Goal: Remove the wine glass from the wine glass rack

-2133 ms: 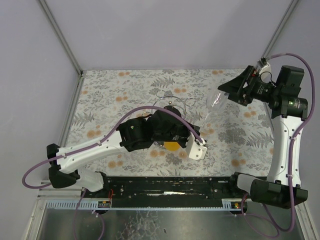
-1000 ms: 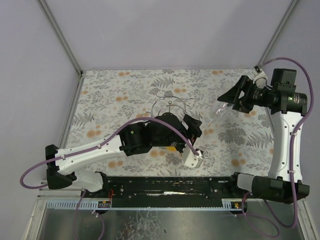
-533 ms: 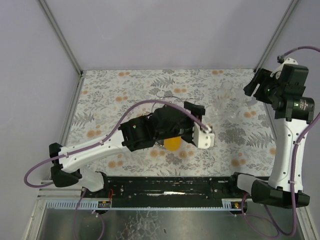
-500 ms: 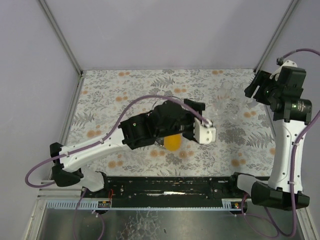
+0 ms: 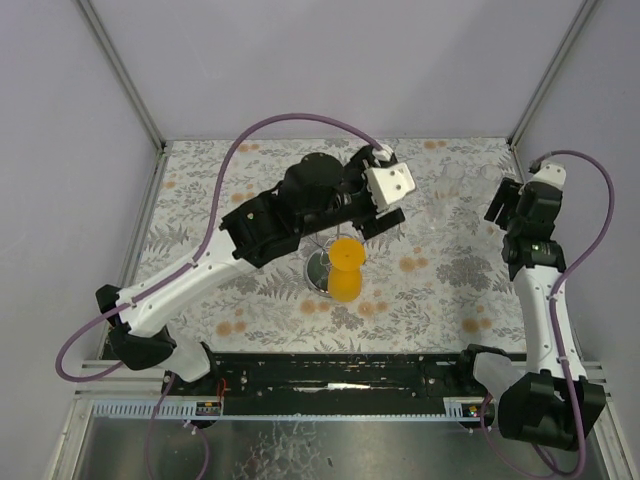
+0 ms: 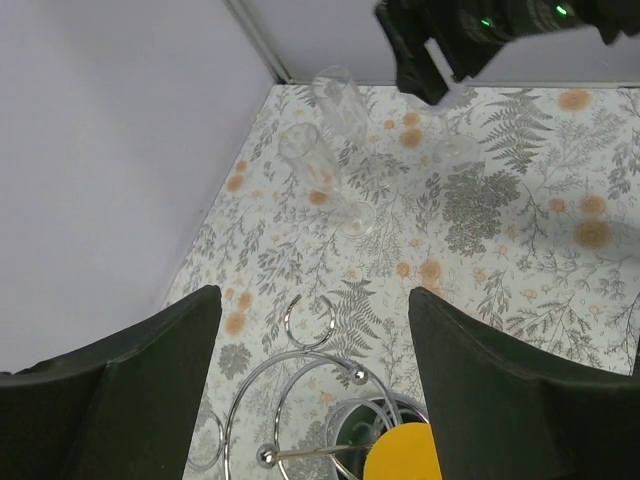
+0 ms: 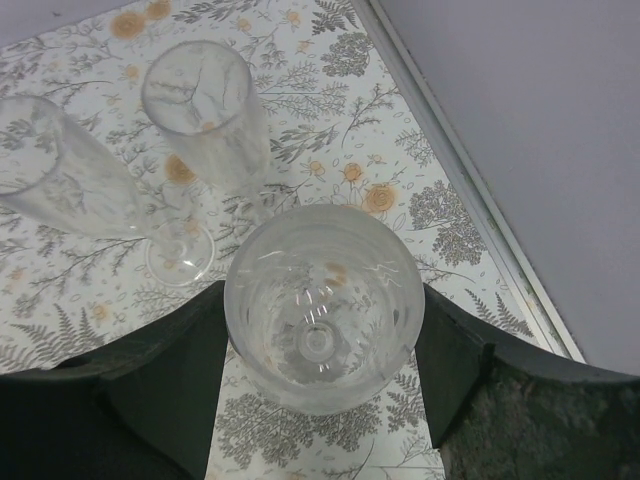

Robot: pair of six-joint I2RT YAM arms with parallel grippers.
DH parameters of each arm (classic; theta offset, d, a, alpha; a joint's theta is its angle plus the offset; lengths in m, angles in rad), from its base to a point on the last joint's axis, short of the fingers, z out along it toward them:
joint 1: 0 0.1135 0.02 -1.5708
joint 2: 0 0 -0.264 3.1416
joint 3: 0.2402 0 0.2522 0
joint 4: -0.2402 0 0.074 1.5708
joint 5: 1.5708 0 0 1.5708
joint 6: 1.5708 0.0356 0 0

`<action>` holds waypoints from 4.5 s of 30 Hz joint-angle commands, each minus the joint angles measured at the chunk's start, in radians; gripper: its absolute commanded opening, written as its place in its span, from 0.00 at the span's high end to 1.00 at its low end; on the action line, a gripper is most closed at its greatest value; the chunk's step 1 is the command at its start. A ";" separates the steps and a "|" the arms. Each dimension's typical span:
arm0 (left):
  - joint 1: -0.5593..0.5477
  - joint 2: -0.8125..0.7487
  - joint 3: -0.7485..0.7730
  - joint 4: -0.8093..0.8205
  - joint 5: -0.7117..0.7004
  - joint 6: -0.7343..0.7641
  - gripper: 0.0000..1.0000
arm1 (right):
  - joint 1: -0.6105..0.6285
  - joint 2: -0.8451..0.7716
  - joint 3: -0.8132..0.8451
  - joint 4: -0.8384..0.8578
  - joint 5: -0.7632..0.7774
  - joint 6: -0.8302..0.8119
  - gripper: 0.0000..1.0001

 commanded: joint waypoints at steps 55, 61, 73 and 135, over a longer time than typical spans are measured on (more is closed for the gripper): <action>0.358 -0.147 -0.082 -0.064 0.123 -0.451 0.28 | 0.004 -0.139 -0.272 0.487 0.076 -0.030 0.01; 0.425 -0.188 -0.118 -0.063 0.142 -0.520 0.28 | 0.004 -0.174 -0.179 0.418 0.112 -0.035 0.01; 0.613 -0.421 -0.337 -0.108 0.458 -0.810 0.35 | 0.005 -0.131 0.207 -0.007 -0.086 0.051 0.01; 0.747 -0.352 -0.333 -0.155 0.692 -0.704 0.23 | 0.049 0.159 0.628 -0.026 -0.647 0.997 0.01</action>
